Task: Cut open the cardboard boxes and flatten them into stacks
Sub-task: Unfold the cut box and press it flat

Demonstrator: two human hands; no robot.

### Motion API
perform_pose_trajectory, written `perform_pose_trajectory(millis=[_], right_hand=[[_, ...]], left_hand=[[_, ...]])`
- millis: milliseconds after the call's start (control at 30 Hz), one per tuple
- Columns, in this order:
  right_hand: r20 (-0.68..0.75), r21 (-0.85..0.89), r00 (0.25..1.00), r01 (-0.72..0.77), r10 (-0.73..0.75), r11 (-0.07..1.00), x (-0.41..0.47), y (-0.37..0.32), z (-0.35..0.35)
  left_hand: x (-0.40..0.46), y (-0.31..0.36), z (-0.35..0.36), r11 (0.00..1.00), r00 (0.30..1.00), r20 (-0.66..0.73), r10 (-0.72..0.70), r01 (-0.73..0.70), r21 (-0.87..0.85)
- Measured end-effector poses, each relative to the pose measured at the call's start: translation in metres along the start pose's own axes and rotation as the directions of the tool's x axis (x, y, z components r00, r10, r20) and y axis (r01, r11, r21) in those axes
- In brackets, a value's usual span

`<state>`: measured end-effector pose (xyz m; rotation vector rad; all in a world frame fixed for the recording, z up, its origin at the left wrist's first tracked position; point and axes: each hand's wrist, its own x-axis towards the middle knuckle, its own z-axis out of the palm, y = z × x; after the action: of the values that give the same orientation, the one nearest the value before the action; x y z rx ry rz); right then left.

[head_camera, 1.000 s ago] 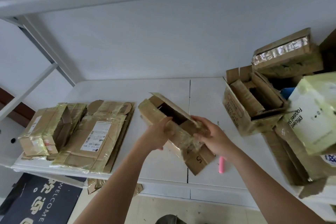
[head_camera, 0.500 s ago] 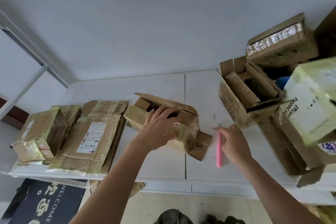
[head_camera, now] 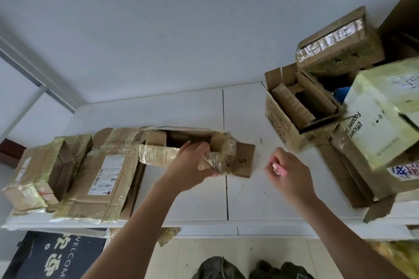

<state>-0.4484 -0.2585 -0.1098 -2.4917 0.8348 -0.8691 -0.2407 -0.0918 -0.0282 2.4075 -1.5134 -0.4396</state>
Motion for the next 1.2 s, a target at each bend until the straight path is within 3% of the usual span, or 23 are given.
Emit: perform_pose_trajectory(millis=[33, 67, 100, 167, 233, 300, 467, 567, 700, 967, 1200], right_hand=[[-0.040, 0.218, 0.996, -0.064, 0.074, 0.974, 0.001, -0.009, -0.001], [-0.022, 0.455, 0.989, -0.123, 0.149, 0.882, 0.004, -0.021, -0.002], [0.056, 0.650, 0.973, -0.204, 0.222, 0.732, 0.007, -0.033, -0.003], [0.234, 0.849, 0.920, -0.351, 0.315, 0.395, 0.016, -0.053, -0.003], [0.311, 0.895, 0.880, -0.399, 0.360, 0.201, 0.021, -0.065, 0.000], [0.333, 0.897, 0.850, -0.419, 0.408, 0.139, 0.023, -0.071, 0.004], [0.400, 0.890, 0.788, -0.457, 0.469, 0.008, 0.022, -0.076, 0.012], [0.412, 0.881, 0.776, -0.472, 0.478, 0.006, 0.024, -0.078, 0.016], [0.382, 0.872, 0.794, -0.479, 0.472, 0.101, 0.028, -0.075, 0.022], [0.347, 0.825, 0.870, -0.461, 0.350, 0.327, 0.037, -0.072, 0.022], [0.381, 0.793, 0.890, -0.454, 0.251, 0.405, 0.033, -0.070, 0.017]], left_hand=[[0.001, 0.002, 0.002, 0.999, 0.999, -0.024, -0.026, 0.025, -0.027], [0.003, 0.003, 0.005, 0.996, 0.998, -0.037, -0.058, 0.056, -0.065], [0.005, 0.006, 0.007, 0.988, 0.994, -0.041, -0.104, 0.098, -0.118], [0.010, 0.011, 0.009, 0.956, 0.979, -0.036, -0.198, 0.185, -0.227], [0.012, 0.013, 0.008, 0.940, 0.973, -0.035, -0.227, 0.210, -0.267], [0.013, 0.017, 0.003, 0.944, 0.973, -0.051, -0.224, 0.204, -0.261], [0.020, 0.021, -0.006, 0.865, 0.964, 0.002, -0.266, 0.239, -0.442], [0.020, 0.017, 0.007, 0.781, 0.948, 0.043, -0.316, 0.286, -0.555], [0.027, 0.010, 0.020, 0.692, 0.932, 0.090, -0.350, 0.322, -0.646], [0.039, 0.011, -0.002, 0.781, 0.946, 0.114, -0.302, 0.314, -0.540], [0.035, 0.010, -0.014, 0.791, 0.943, 0.156, -0.295, 0.333, -0.514]])
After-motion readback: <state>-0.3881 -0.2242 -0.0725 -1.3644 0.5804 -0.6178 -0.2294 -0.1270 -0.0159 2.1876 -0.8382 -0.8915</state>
